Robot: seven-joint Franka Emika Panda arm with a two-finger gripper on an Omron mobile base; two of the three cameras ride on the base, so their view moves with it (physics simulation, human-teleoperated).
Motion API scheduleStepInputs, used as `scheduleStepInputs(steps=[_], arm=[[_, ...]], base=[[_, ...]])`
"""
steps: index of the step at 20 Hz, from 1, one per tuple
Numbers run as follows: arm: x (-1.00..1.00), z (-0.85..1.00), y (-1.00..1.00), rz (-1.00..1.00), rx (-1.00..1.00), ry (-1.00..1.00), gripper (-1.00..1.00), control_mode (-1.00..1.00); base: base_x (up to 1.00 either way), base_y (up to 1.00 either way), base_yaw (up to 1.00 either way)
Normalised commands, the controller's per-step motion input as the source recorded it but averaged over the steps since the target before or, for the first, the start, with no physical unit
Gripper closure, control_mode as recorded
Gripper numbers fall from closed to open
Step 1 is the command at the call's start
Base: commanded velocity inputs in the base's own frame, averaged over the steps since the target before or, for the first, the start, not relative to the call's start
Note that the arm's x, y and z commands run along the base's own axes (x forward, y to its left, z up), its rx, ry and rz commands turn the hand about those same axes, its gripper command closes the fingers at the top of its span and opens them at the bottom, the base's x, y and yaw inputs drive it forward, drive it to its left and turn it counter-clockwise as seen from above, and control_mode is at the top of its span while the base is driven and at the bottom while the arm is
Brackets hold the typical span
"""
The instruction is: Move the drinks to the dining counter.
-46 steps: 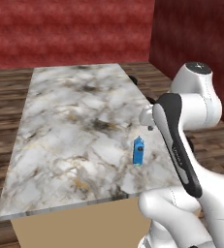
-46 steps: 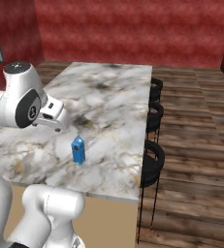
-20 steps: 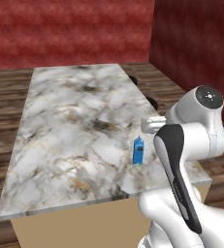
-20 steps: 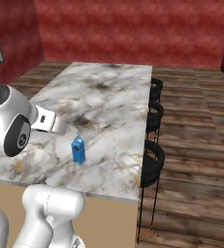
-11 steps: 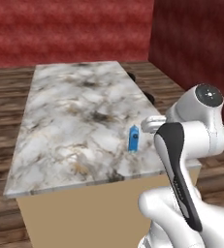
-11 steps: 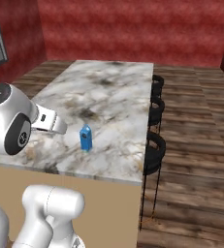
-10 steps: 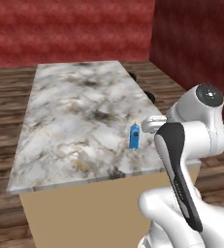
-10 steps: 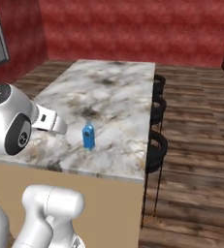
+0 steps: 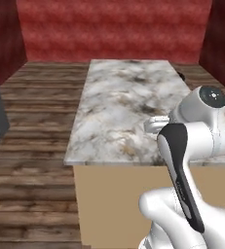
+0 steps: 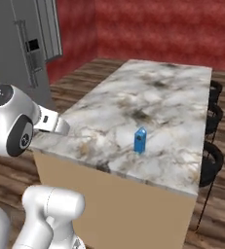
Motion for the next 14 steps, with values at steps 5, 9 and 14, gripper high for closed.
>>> scheduleStepInputs(steps=[5,9,14], arm=[[0.0,0.0,0.0,0.0,0.0,0.0,-1.0,1.0],[0.0,0.0,0.0,0.0,0.0,0.0,-1.0,1.0],[0.0,0.0,0.0,0.0,0.0,0.0,-1.0,1.0]], base=[[0.0,0.63,0.61],[0.0,0.55,0.66],[0.0,0.45,0.7]])
